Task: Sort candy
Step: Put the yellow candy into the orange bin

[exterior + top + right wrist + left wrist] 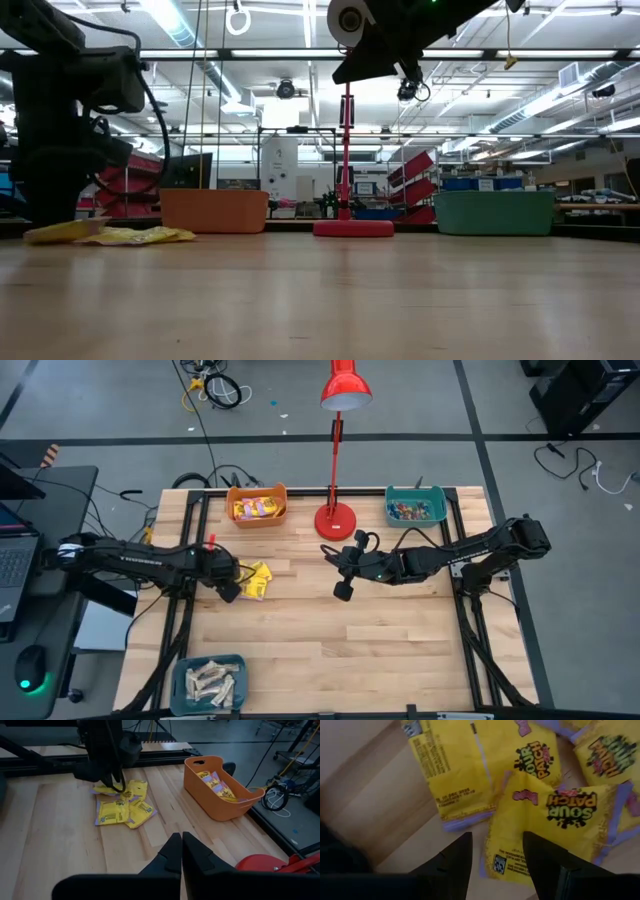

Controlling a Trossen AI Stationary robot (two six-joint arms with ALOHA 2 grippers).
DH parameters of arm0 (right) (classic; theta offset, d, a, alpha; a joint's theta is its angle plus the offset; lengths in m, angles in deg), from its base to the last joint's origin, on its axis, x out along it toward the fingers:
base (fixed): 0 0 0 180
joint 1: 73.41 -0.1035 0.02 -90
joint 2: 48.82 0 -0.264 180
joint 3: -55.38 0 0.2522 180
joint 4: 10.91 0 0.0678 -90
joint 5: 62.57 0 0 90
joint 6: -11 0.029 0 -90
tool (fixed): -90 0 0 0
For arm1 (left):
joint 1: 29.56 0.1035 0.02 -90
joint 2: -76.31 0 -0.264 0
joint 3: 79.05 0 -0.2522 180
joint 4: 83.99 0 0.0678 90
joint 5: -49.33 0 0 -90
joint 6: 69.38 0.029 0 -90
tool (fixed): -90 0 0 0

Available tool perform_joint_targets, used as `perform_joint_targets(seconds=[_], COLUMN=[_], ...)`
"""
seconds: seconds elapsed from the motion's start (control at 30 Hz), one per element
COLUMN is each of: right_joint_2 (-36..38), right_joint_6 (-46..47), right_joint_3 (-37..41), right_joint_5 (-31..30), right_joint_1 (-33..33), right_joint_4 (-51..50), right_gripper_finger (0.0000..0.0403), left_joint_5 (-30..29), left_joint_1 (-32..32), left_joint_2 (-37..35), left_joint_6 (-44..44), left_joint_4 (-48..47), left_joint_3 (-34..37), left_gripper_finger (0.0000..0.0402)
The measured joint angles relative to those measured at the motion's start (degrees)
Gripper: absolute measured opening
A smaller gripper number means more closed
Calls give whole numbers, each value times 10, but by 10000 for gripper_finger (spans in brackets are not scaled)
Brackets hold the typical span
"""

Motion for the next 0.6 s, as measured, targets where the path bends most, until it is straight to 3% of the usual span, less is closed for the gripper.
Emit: perform_joint_targets(seconds=[0.37,0.6], right_joint_2=[0,0], right_joint_6=[0,0], right_joint_3=[0,0], right_joint_5=[0,0], right_joint_1=[0,0], right_joint_4=[1,1], right_gripper_finger=[2,1], left_joint_5=[3,3], left_joint_1=[0,0], left_joint_2=[-3,-3], left_joint_6=[0,1], left_joint_4=[37,41], left_joint_3=[21,22], left_gripper_finger=[174,126])
